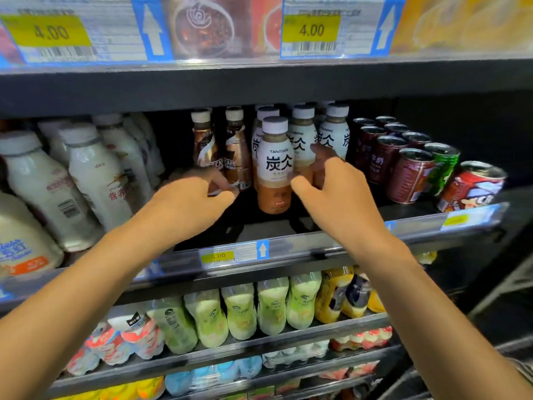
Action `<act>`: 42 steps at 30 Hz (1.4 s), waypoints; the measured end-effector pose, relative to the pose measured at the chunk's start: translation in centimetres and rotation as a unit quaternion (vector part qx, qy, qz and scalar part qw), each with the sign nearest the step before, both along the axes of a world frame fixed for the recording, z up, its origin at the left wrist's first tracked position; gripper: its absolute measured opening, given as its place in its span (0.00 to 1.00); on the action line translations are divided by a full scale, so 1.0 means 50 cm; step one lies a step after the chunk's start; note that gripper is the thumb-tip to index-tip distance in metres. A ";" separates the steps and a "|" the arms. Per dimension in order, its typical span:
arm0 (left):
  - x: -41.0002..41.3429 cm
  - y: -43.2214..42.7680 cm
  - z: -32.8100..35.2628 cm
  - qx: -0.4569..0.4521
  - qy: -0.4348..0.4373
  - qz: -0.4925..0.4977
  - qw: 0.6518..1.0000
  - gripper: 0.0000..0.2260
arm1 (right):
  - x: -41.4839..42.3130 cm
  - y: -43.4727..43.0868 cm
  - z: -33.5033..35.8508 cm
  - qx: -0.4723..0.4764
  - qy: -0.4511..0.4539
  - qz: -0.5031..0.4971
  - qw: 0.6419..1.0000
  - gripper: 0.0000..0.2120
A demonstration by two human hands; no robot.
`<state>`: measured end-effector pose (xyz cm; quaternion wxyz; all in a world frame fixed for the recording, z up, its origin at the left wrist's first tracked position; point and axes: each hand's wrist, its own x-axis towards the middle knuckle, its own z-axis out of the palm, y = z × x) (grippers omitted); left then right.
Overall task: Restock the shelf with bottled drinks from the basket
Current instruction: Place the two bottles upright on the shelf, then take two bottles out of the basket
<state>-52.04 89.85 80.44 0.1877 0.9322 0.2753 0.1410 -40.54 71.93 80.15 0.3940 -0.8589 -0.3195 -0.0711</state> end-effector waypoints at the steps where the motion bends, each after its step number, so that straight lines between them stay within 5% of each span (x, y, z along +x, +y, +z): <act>1: -0.021 -0.028 0.010 0.047 0.009 -0.020 0.999 0.10 | -0.010 -0.016 0.003 -0.022 -0.024 0.001 0.999 0.18; 7: -0.018 -0.211 0.013 0.241 0.005 -0.202 0.949 0.21 | -0.066 -0.177 -0.034 -0.211 -0.134 -0.082 0.965 0.27; 14: 0.105 -0.476 -0.052 0.253 0.044 -0.386 0.886 0.20 | -0.071 -0.448 -0.093 -0.364 -0.006 -0.230 0.902 0.25; 20: 0.269 -0.754 -0.159 0.274 0.067 -0.548 0.788 0.14 | -0.014 -0.722 -0.190 -0.390 0.098 -0.345 0.848 0.25; 28: 0.582 -1.155 -0.350 0.281 0.124 -0.611 0.730 0.13 | 0.202 -1.111 -0.362 -0.408 0.234 -0.397 0.788 0.19; 33: 0.763 -1.372 -0.490 0.204 0.260 -0.617 0.715 0.13 | 0.350 -1.301 -0.474 -0.410 0.323 -0.374 0.766 0.17; 42: 1.017 -1.565 -0.818 0.202 0.401 -0.624 0.640 0.12 | 0.561 -1.492 -0.790 -0.379 0.440 -0.349 0.736 0.19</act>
